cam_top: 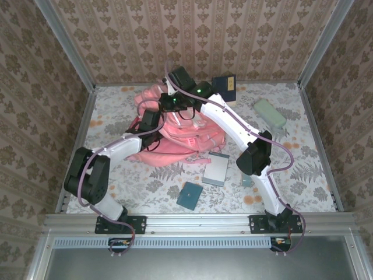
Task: Pack books, pencil case, and school supplies into a backpack
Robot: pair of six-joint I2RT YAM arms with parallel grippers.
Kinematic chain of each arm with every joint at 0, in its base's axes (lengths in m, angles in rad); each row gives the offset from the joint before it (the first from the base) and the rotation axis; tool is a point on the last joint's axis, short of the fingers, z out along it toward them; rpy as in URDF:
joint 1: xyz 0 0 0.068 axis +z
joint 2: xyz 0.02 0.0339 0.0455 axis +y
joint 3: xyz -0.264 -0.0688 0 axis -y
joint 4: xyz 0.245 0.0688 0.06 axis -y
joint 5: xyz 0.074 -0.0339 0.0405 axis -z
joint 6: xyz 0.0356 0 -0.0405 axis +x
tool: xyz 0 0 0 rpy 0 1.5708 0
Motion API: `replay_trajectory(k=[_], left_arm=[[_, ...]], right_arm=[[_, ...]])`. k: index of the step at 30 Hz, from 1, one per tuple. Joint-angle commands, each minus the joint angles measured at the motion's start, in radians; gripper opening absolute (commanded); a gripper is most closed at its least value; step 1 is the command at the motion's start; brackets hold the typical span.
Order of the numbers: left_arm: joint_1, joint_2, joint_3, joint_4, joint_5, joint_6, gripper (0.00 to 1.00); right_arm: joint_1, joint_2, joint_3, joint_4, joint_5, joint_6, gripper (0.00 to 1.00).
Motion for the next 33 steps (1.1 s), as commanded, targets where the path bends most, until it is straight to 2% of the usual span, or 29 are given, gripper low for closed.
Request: replay_trajectory(k=[1, 5, 9, 13, 17, 19, 23, 26, 31, 33], left_arm=[[0.014, -0.11, -0.023, -0.033, 0.006, 0.044, 0.87], [0.013, -0.206, -0.068, -0.106, -0.025, 0.046, 0.87], [0.069, -0.297, -0.123, -0.16, -0.047, 0.053, 0.87], [0.095, -0.4, -0.151, -0.268, -0.088, 0.061, 0.87], [0.117, -0.494, -0.165, -0.338, -0.089, 0.081, 0.87], [0.12, -0.529, -0.157, -0.372, -0.087, 0.093, 0.87], [0.124, -0.554, -0.118, -0.429, -0.045, 0.138, 0.89], [0.125, -0.54, -0.088, -0.498, -0.067, 0.15, 0.89], [0.132, -0.443, -0.01, -0.591, -0.053, 0.239, 0.88], [0.132, -0.383, 0.044, -0.671, -0.084, 0.267, 0.88]], right_arm=[[0.028, -0.096, -0.035, 0.01, -0.04, -0.043, 0.35], [0.01, -0.14, -0.104, 0.011, 0.035, -0.083, 0.41], [-0.021, -0.208, -0.224, 0.05, 0.125, -0.118, 0.42], [-0.078, -0.303, -0.421, 0.161, 0.22, -0.126, 0.41], [-0.159, -0.389, -0.632, 0.314, 0.261, -0.103, 0.39], [-0.2, -0.399, -0.683, 0.37, 0.273, -0.093, 0.38], [-0.276, -0.353, -0.692, 0.392, 0.273, -0.089, 0.38], [-0.311, -0.293, -0.659, 0.391, 0.27, -0.093, 0.37], [-0.332, -0.198, -0.582, 0.356, 0.243, -0.091, 0.35], [-0.331, -0.183, -0.577, 0.364, 0.228, -0.088, 0.35]])
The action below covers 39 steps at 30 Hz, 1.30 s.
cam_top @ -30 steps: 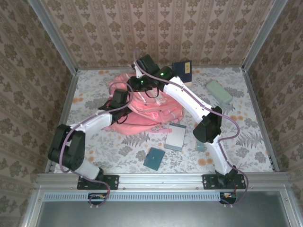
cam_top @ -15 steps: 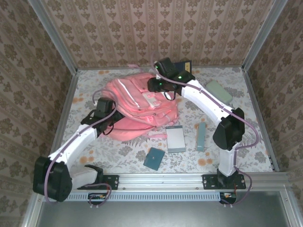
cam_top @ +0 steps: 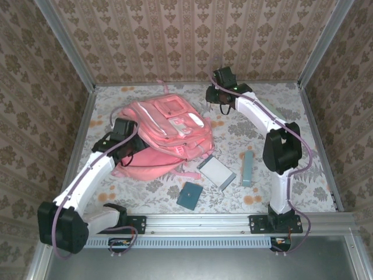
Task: Pack books, pencil case, and school supplies into a backpack
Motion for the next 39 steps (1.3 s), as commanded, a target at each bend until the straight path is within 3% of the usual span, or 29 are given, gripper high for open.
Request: replay_trajectory(k=[1, 11, 23, 29, 33, 35, 39], left_arm=[[0.002, 0.081, 0.108, -0.138, -0.051, 0.095, 0.87], [0.108, 0.215, 0.149, -0.389, -0.149, 0.106, 0.9], [0.34, 0.152, 0.167, -0.42, -0.134, 0.087, 0.91], [0.347, 0.083, 0.213, -0.429, -0.072, 0.094, 0.91], [0.332, -0.001, 0.222, -0.381, 0.028, 0.084, 0.91], [0.314, -0.043, 0.22, -0.352, 0.059, 0.069, 0.97], [0.255, -0.091, 0.222, -0.316, 0.076, 0.051, 1.0]], right_arm=[[0.005, 0.032, 0.034, 0.007, -0.019, 0.011, 0.35], [-0.003, 0.059, 0.021, 0.009, -0.008, 0.003, 0.36], [-0.065, 0.137, 0.076, 0.001, 0.014, 0.008, 0.36], [-0.115, 0.235, 0.152, 0.018, 0.012, 0.041, 0.33], [-0.148, 0.319, 0.236, 0.039, 0.0, 0.072, 0.19], [-0.17, 0.352, 0.254, 0.081, -0.03, 0.114, 0.09], [-0.196, 0.42, 0.315, 0.132, -0.057, 0.186, 0.05]])
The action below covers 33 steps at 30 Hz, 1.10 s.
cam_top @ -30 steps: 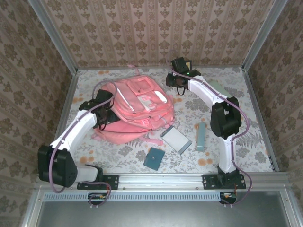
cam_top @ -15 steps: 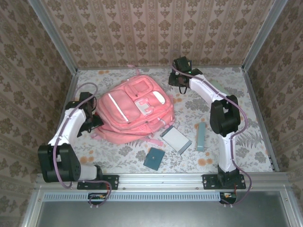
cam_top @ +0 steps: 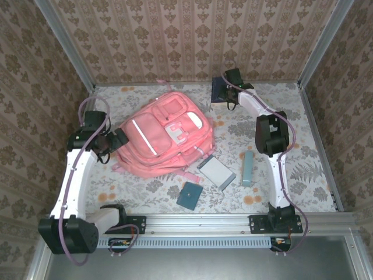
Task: Pack books, pencil case, and school supplies into a backpack
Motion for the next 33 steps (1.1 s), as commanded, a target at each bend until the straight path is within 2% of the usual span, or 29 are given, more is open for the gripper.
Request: replay_trajectory(k=[1, 6, 11, 15, 21, 27, 29, 33], left_arm=[[-0.049, -0.028, 0.03, 0.031, 0.044, -0.025, 1.0], [-0.109, -0.029, 0.058, 0.017, 0.062, -0.063, 1.0], [-0.163, -0.026, 0.082, 0.019, 0.055, -0.087, 1.0], [-0.189, -0.044, 0.096, 0.026, 0.022, -0.115, 1.0], [-0.205, -0.024, 0.119, 0.065, 0.023, -0.109, 1.0], [-0.26, 0.035, 0.128, 0.124, 0.039, -0.107, 1.0], [-0.286, 0.056, 0.129, 0.158, 0.049, -0.107, 0.98], [-0.347, 0.111, 0.144, 0.22, 0.064, -0.11, 0.97]], right_arm=[[-0.017, 0.059, 0.079, 0.061, -0.025, 0.081, 0.04], [-0.035, 0.144, 0.181, 0.081, -0.027, 0.125, 0.04], [-0.056, 0.306, 0.436, -0.118, -0.044, 0.157, 0.01], [-0.062, 0.326, 0.424, -0.212, -0.072, 0.177, 0.0], [-0.052, 0.216, 0.166, -0.235, -0.116, 0.169, 0.0], [-0.037, -0.027, -0.242, -0.159, -0.09, 0.133, 0.0], [-0.036, -0.124, -0.406, -0.07, -0.132, 0.123, 0.0], [-0.016, -0.266, -0.6, -0.039, -0.15, 0.121, 0.0]])
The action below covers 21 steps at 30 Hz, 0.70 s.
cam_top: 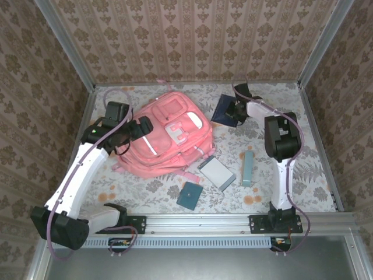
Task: Pack books, pencil case, and school supplies into a backpack
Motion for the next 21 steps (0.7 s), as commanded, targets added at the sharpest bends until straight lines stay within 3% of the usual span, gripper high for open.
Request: replay_trajectory(k=[1, 8, 15, 18, 21], left_arm=[[-0.049, 0.044, 0.046, 0.085, 0.024, -0.009, 0.96], [-0.184, 0.188, 0.12, 0.181, 0.058, 0.004, 0.95], [-0.299, 0.397, 0.239, 0.294, 0.139, 0.041, 0.9], [-0.337, 0.524, 0.323, 0.33, 0.205, 0.07, 0.84], [-0.364, 0.649, 0.417, 0.342, 0.262, 0.108, 0.78]], right_arm=[[0.02, -0.066, -0.144, -0.082, -0.011, -0.019, 0.0], [0.019, -0.274, -0.367, -0.089, 0.043, -0.05, 0.0], [-0.011, -0.385, -0.408, -0.12, 0.053, -0.127, 0.03], [-0.02, -0.443, -0.407, -0.125, 0.053, -0.145, 0.1], [-0.032, -0.497, -0.425, -0.114, 0.067, -0.14, 0.3]])
